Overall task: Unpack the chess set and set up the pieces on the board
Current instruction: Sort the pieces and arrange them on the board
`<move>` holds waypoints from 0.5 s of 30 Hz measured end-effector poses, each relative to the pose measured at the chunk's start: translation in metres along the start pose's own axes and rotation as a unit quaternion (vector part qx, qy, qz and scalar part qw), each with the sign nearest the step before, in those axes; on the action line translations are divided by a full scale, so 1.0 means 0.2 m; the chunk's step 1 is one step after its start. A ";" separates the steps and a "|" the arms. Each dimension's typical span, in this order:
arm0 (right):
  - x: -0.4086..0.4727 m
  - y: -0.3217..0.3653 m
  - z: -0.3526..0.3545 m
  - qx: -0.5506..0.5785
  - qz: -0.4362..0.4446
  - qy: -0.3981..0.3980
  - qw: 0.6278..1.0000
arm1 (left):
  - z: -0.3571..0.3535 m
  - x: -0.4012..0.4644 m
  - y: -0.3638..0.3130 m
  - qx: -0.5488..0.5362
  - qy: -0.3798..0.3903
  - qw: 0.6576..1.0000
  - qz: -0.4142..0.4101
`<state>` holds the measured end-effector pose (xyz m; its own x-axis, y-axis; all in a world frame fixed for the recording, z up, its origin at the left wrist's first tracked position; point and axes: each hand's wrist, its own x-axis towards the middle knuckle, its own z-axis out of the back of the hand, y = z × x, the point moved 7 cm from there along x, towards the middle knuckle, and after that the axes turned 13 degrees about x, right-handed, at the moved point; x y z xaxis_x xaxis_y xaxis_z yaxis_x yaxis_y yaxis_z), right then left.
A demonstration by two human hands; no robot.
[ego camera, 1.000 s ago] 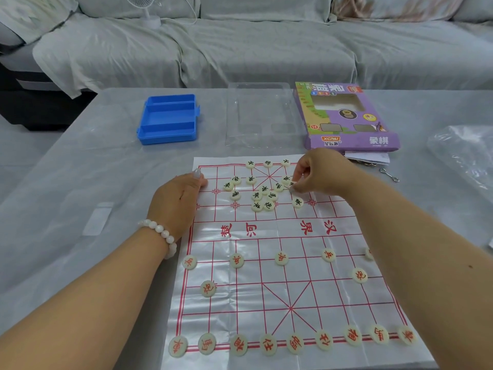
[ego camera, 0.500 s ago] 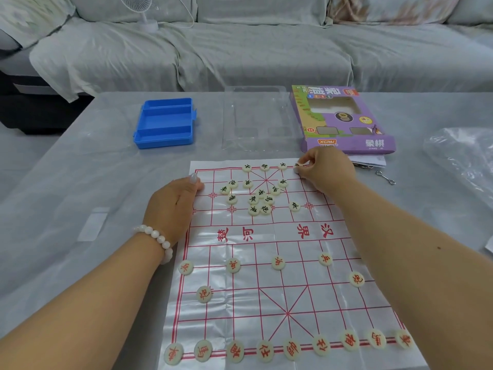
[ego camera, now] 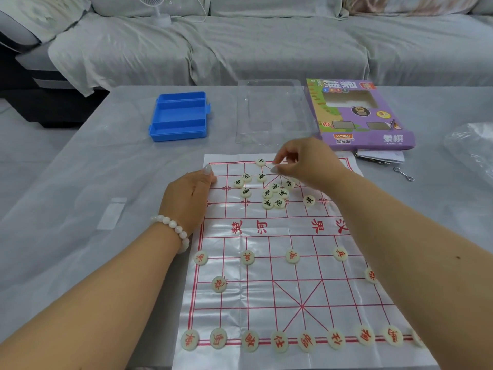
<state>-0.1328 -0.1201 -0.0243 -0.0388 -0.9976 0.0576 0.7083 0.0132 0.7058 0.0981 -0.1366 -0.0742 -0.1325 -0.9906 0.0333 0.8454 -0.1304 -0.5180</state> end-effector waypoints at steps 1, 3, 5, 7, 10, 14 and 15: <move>0.00 0.04 -0.04 -0.004 0.013 0.032 0.999 | 0.00 0.00 0.00 -0.007 -0.001 1.000 -0.001; 0.00 0.09 -0.09 -0.024 0.027 0.064 0.997 | 0.01 0.00 0.00 -0.025 -0.005 1.000 -0.004; 0.01 0.10 -0.10 -0.018 0.020 0.056 0.998 | 0.01 -0.01 0.00 -0.025 -0.006 1.000 -0.004; 0.02 0.08 -0.10 -0.004 0.006 0.043 0.999 | 0.01 -0.01 0.00 -0.021 -0.004 1.000 -0.005; 0.04 0.09 -0.14 -0.021 0.008 0.053 0.998 | 0.01 -0.01 0.00 -0.030 -0.005 1.000 -0.005; 0.04 0.12 -0.19 -0.039 0.016 0.091 0.995 | 0.01 -0.01 0.00 -0.029 0.000 1.000 0.003; 0.03 0.12 -0.20 -0.039 0.016 0.098 0.994 | 0.01 -0.01 -0.01 -0.025 0.001 1.000 0.002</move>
<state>-0.0882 -0.1289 -0.0344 0.1174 -0.9910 -0.0649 0.7596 0.0475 0.6487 0.0979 -0.1353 -0.0722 -0.1310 -0.9909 0.0294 0.8183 -0.1248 -0.5610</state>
